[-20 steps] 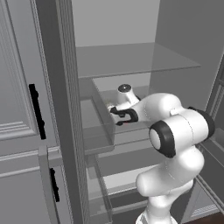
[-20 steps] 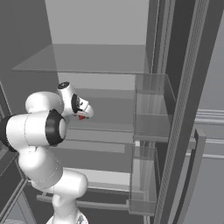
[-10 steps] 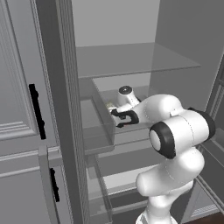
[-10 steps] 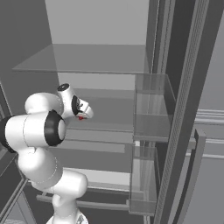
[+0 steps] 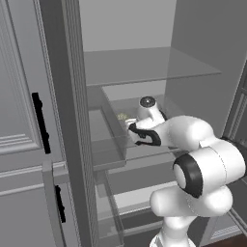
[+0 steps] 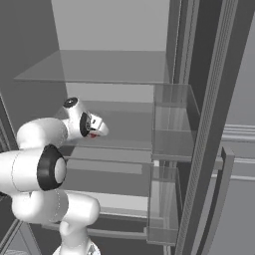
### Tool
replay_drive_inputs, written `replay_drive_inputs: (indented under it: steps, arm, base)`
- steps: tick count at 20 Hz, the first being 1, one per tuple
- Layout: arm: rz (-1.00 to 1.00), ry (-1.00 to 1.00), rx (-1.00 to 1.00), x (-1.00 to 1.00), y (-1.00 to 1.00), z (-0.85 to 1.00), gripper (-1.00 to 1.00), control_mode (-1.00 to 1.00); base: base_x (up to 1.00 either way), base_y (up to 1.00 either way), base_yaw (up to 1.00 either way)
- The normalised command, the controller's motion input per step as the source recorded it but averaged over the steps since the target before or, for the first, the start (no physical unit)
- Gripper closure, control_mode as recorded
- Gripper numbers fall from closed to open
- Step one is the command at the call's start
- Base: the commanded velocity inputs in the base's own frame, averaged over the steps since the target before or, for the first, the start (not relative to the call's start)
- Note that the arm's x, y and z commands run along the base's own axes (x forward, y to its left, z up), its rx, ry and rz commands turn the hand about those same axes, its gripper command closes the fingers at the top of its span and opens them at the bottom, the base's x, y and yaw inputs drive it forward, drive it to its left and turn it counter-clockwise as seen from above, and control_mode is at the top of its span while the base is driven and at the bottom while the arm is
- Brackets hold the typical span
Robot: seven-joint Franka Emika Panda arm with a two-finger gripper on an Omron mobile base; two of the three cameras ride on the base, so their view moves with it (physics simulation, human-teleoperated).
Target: Take the strawberry from the fridge and place it on top of the pancake, located on the dining counter.
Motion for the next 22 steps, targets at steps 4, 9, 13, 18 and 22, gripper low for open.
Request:
replay_drive_inputs:
  steps: [4, 9, 13, 18, 22]
  arm:
    - [0.10, -0.10, 0.09, -0.94, -0.66, 0.68, 1.00, -1.00]
    - [0.10, 0.01, 0.14, -1.00, -0.26, 0.98, 1.00, -1.00]
    - [0.00, 0.08, 0.12, -1.00, -0.10, 1.00, 1.00, -1.00]
    - [0.00, 0.24, -0.05, -0.95, 0.01, 1.00, 1.00, -1.00]
    - [0.06, 0.24, -0.21, -1.00, 0.00, 0.92, 1.00, -1.00]
  base:
    - [0.00, 0.00, 0.00]
    - [0.00, 0.00, 0.00]
    - [0.00, 0.00, 0.00]
    - [0.00, 0.00, 0.00]
    - [0.00, 0.00, 0.00]
